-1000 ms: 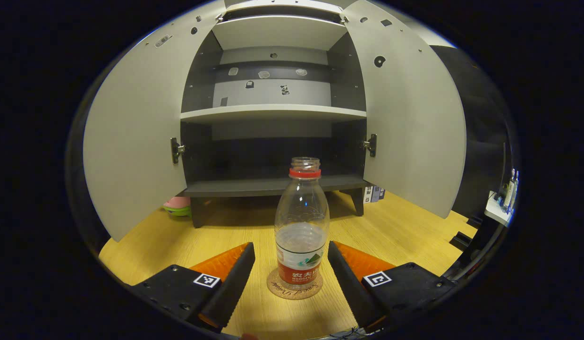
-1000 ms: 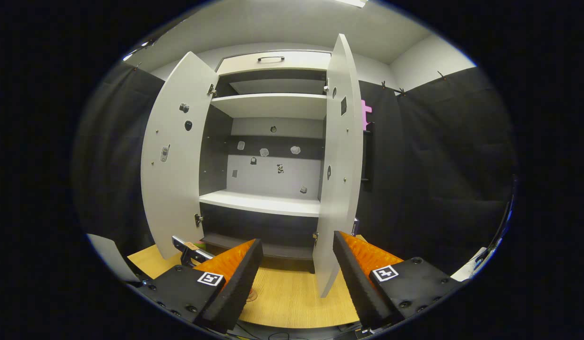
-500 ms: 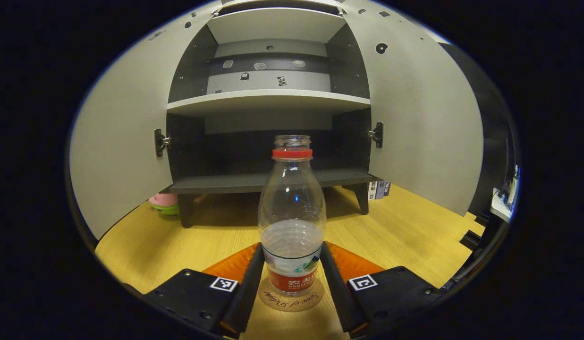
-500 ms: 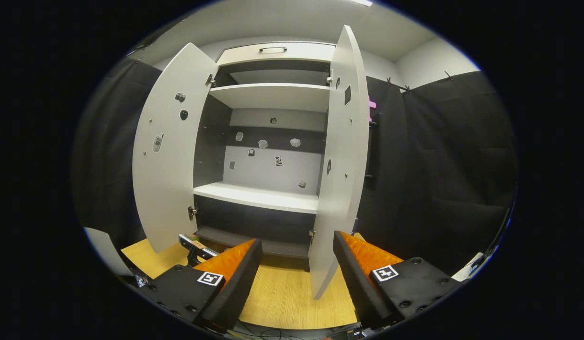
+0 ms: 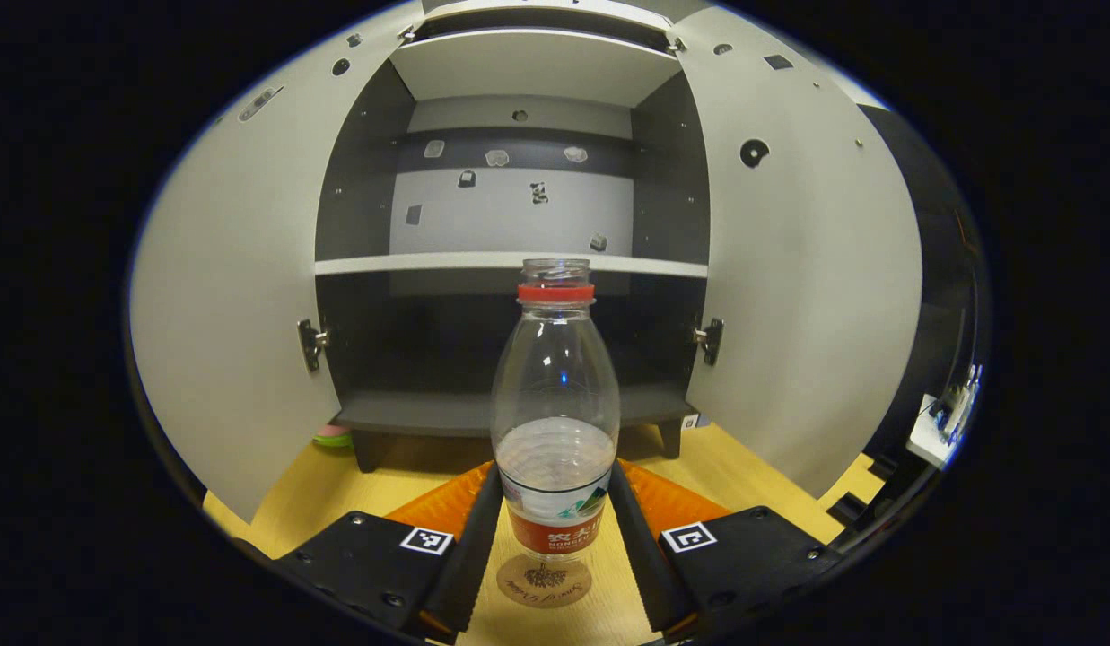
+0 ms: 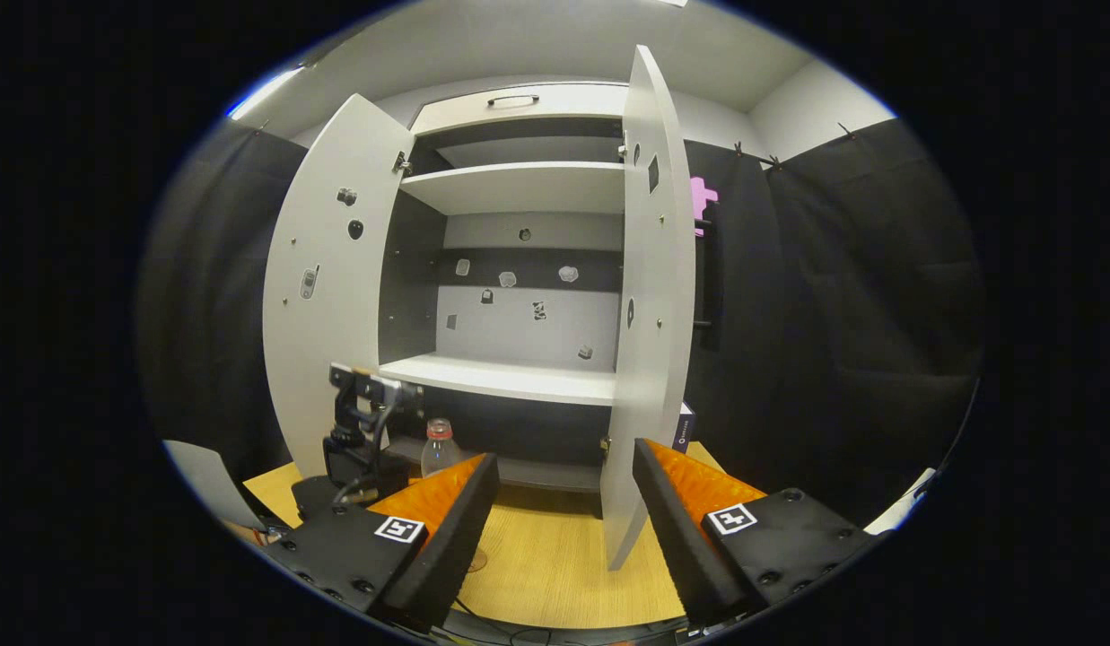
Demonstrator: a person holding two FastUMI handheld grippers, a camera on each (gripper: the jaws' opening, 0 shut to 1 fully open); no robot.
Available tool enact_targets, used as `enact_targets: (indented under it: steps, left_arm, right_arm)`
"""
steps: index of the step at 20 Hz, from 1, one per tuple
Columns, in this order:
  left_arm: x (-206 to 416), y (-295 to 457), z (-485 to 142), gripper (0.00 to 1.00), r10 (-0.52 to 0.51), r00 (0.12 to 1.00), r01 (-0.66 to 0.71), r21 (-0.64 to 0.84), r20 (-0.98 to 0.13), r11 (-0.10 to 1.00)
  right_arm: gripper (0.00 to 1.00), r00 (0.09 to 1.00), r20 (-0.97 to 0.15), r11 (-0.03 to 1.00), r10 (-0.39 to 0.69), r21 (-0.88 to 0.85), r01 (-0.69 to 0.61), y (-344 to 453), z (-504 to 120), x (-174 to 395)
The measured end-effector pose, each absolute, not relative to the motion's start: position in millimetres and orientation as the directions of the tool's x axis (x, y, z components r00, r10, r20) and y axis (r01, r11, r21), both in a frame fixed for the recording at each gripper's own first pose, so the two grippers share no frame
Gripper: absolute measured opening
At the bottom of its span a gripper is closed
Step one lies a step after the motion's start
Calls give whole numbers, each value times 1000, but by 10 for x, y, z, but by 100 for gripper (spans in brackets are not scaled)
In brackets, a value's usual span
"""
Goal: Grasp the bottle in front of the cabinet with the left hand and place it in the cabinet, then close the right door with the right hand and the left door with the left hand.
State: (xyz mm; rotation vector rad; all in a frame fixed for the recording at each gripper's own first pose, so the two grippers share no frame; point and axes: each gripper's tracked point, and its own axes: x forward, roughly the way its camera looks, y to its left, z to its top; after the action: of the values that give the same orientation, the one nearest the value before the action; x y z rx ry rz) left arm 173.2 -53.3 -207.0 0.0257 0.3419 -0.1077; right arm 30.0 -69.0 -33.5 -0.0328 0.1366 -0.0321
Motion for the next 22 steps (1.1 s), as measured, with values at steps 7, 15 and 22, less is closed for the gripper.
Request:
enact_targets:
  steps: [7,15,22]
  left_arm:
    - [2169,-382,-1030,71,-104,955,98,-39,-277,994]
    - [2972,-242,-210,70,-79,982,79,-5,-173,997]
    - [3775,-162,-300,70,-90,965,85,-31,-246,996]
  right_arm:
    - [98,992,-127,1000,-20,-13,18,-708,-352,293]
    - [98,990,-131,999,-50,-10,49,-863,-377,354]
    - [98,987,-131,996,-92,-7,92,-1004,-373,454]
